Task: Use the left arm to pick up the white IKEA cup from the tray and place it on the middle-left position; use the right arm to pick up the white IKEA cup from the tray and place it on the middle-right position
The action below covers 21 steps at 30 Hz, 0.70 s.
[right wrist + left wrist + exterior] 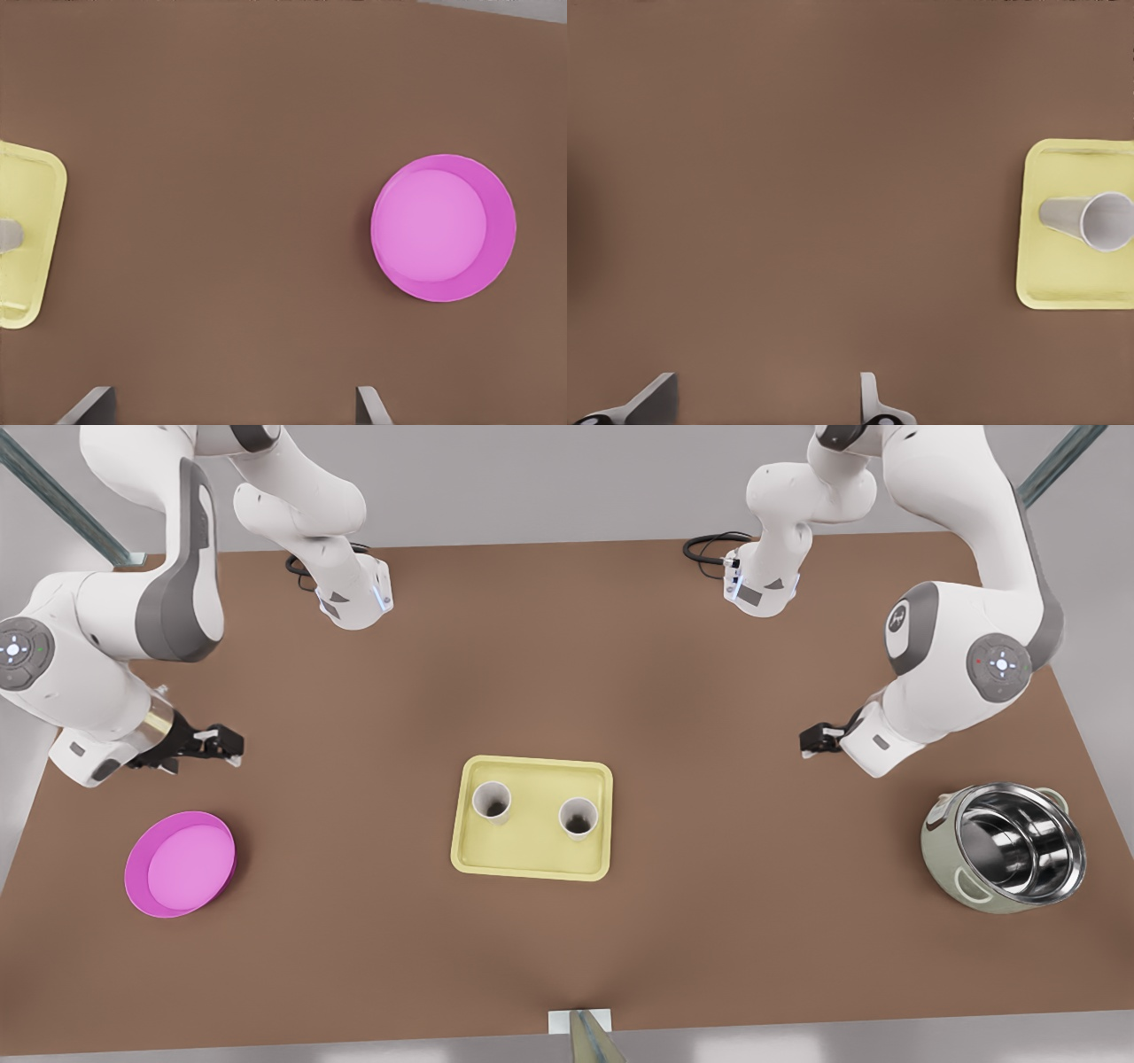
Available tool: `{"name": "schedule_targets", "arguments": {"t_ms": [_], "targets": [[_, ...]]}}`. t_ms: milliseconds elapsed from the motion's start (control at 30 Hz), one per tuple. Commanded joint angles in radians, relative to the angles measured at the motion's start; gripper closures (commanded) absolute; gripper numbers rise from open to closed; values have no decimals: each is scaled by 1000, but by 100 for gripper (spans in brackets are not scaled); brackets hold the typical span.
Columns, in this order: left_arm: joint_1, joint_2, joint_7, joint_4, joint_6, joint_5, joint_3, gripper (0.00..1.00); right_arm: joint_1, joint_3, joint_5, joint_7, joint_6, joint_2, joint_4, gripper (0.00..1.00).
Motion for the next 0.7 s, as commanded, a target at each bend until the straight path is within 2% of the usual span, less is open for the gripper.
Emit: {"name": "schedule_targets", "arguments": {"t_ms": [0,100,167,233,267,333,467,533,600,667], "targets": [[1,-1,-41,1,46,6,0,0,-4,0,17,-80,36,0,0,0],[4,-1,-32,8,47,-7,1,0,4,7,16,-77,33,13,-1,0],[-23,16,22,2,52,10,-2,0,74,13,17,9,63,56,-1,0],[-95,149,-41,140,89,-11,-6,0,174,15,17,151,140,128,-1,0],[-143,214,-127,182,177,1,-6,0,217,15,19,193,167,161,-1,0],[-158,228,-139,145,191,2,-6,0,333,15,16,397,244,223,-1,0],[-223,291,-233,149,198,24,-5,0,405,17,16,527,355,319,-1,0],[-273,338,-334,159,259,41,-6,0,462,17,7,639,415,371,-1,0],[-310,453,-419,275,333,29,-16,0,501,17,8,687,416,380,-1,0],[-328,498,-469,324,356,36,-22,0,520,17,8,707,416,408,-1,0]]}}
